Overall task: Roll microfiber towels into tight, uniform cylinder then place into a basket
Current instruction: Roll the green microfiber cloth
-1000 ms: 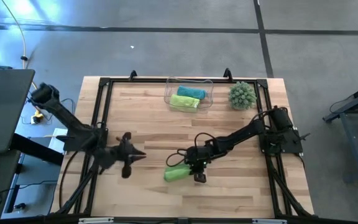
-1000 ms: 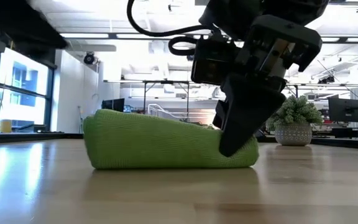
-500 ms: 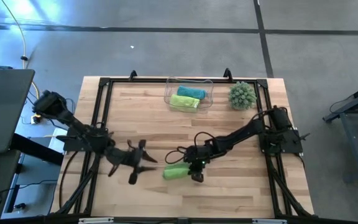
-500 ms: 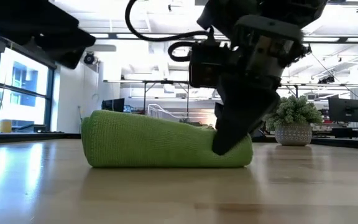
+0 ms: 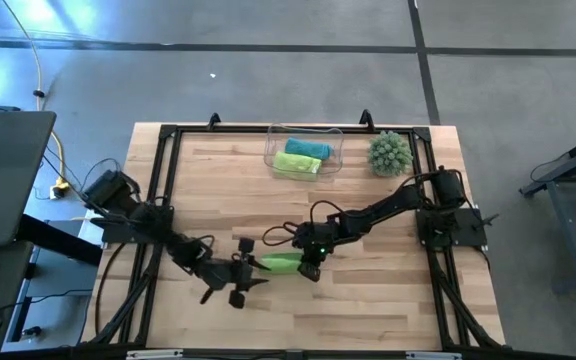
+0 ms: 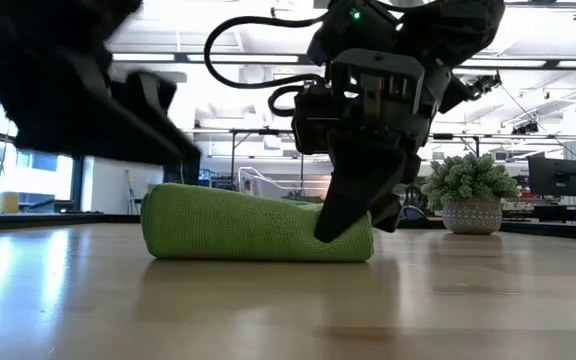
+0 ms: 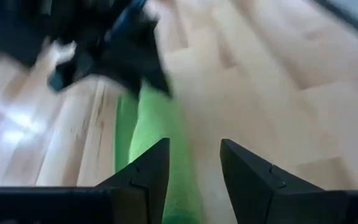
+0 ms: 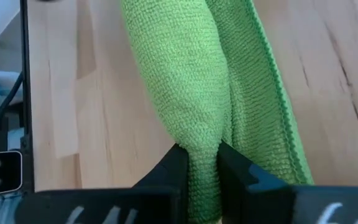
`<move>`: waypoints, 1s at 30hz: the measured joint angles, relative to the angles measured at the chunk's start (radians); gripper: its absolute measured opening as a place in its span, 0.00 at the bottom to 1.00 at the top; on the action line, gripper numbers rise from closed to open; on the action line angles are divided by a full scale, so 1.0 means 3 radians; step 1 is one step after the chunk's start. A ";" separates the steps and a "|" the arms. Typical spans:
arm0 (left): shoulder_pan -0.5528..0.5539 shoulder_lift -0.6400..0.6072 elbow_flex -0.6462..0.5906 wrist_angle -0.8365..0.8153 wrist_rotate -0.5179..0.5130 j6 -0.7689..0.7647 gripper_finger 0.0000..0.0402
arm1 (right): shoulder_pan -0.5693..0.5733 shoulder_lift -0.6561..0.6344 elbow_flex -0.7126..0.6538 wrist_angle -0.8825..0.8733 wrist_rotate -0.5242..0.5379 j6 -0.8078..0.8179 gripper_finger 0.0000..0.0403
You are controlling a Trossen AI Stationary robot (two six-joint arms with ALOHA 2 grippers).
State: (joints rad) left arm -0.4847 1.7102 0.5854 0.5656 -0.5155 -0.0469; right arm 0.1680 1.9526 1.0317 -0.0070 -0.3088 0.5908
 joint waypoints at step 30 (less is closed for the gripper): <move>0.0788 0.0301 0.0005 -0.0287 0.1191 -0.2104 0.10 | 0.0728 -0.0811 -0.0008 -0.0643 0.1044 -0.1983 0.41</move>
State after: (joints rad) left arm -0.2483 1.8004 0.5869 0.4793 -0.1582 -0.6780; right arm 0.3865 1.7094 1.0294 -0.1998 0.0045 -0.0041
